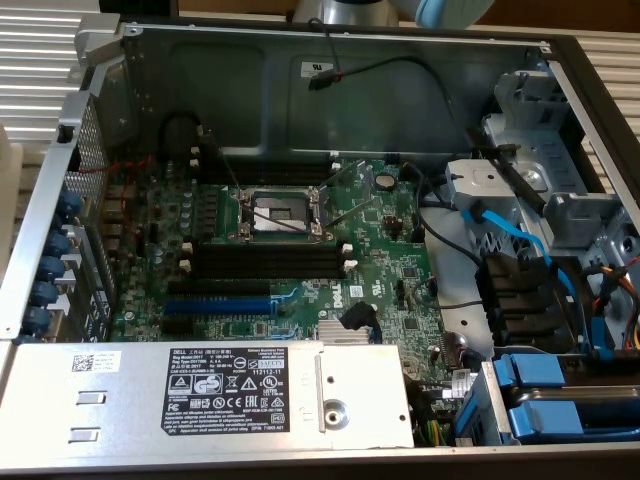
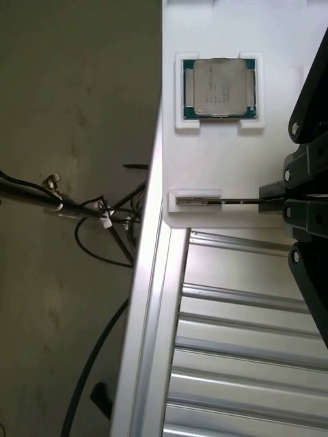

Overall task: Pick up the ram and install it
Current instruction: 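Pick up the ram and move it above insertion slot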

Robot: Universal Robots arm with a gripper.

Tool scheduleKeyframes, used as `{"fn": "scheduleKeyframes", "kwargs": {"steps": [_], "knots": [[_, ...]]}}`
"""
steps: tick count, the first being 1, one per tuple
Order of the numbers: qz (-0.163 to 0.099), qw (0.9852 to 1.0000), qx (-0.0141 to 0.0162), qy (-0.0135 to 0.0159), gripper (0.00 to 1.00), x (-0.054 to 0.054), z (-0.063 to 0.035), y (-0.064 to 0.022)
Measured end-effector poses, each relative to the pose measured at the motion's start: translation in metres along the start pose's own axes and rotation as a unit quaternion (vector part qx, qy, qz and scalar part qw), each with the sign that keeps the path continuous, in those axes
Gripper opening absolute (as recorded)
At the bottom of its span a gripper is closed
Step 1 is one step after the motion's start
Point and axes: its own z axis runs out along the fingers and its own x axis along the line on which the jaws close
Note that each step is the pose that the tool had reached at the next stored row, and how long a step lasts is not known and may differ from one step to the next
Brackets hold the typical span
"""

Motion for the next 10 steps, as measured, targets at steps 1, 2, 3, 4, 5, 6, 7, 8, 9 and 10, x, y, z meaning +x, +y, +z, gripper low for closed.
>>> {"fn": "scheduleKeyframes", "kwargs": {"steps": [1,2,3,4,5,6,7,8,9,10], "knots": [[0.0,1.0,-0.0001,0.0004,0.12,0.0,-0.0017,0.0001],[0.0,1.0,-0.0001,0.0008,0.12,0.0,-0.0035,0.0002],[0.0,1.0,-0.0001,0.0012,0.12,0.0,-0.0056,0.0003],[0.0,1.0,-0.0003,0.0024,0.12,-0.001,-0.0107,0.0006],[0.0,1.0,-0.0004,0.003,0.12,-0.001,-0.0137,0.0007],[0.0,1.0,-0.0004,0.0035,0.12,-0.001,-0.0166,0.0008],[0.0,1.0,-0.0005,0.0044,0.12,-0.002,-0.0237,0.0011],[0.0,1.0,-0.0006,0.0053,0.12,-0.002,-0.0316,0.0015],[0.0,1.0,-0.0006,0.0057,0.12,-0.002,-0.0356,0.0018],[0.0,1.0,-0.0007,0.0061,0.12,-0.003,-0.0395,0.002]]}}
